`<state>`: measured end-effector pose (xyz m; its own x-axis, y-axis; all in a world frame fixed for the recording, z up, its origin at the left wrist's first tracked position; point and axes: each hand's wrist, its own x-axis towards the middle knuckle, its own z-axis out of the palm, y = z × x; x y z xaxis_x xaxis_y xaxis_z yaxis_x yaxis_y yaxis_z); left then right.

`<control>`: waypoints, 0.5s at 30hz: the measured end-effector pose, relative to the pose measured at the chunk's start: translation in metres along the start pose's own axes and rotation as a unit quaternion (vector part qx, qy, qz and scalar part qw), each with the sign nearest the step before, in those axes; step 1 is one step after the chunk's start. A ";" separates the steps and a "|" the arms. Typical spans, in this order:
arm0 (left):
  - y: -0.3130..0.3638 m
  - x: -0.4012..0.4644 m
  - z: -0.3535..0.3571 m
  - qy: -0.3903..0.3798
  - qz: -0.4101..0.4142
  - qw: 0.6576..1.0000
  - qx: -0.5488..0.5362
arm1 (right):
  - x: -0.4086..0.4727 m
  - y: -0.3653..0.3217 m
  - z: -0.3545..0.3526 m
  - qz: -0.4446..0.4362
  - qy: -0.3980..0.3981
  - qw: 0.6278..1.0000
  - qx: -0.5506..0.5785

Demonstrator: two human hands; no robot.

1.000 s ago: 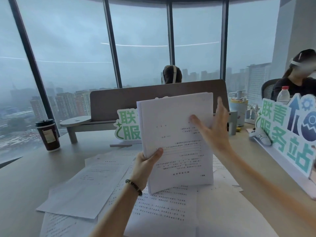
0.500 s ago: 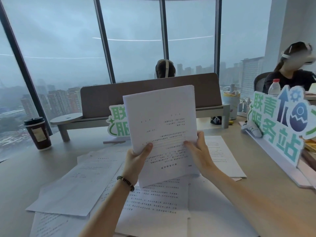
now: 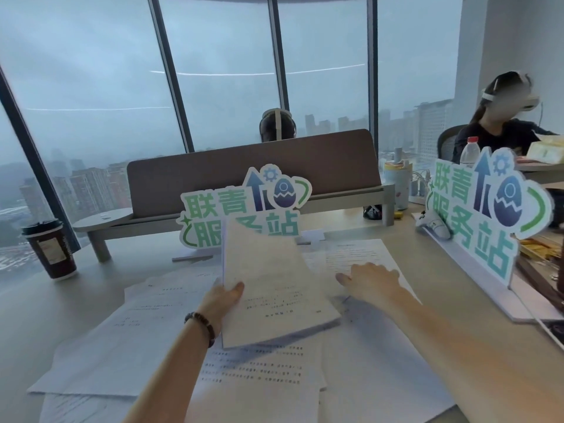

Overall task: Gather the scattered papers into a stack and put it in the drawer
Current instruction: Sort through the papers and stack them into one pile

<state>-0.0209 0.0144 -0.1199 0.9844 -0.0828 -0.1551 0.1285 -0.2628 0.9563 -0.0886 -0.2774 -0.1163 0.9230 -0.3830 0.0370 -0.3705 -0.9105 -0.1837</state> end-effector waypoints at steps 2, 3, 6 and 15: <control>-0.007 0.009 0.000 0.003 -0.037 0.997 0.074 | 0.001 -0.001 0.004 -0.019 -0.012 0.999 -0.032; -0.008 0.010 0.001 0.001 -0.046 0.995 0.087 | 0.000 -0.004 0.004 -0.027 -0.011 0.999 -0.031; -0.004 0.007 0.005 -0.001 -0.043 0.993 0.107 | -0.001 -0.007 0.002 -0.047 0.001 0.999 0.028; -0.003 0.007 0.005 0.002 -0.042 0.991 0.129 | 0.010 -0.005 -0.003 -0.013 -0.056 0.947 0.316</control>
<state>-0.0145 0.0098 -0.1248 0.9723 -0.0465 -0.2292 0.1748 -0.5064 0.8444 -0.0775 -0.2775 -0.1123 0.9495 -0.3098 -0.0487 -0.2438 -0.6315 -0.7360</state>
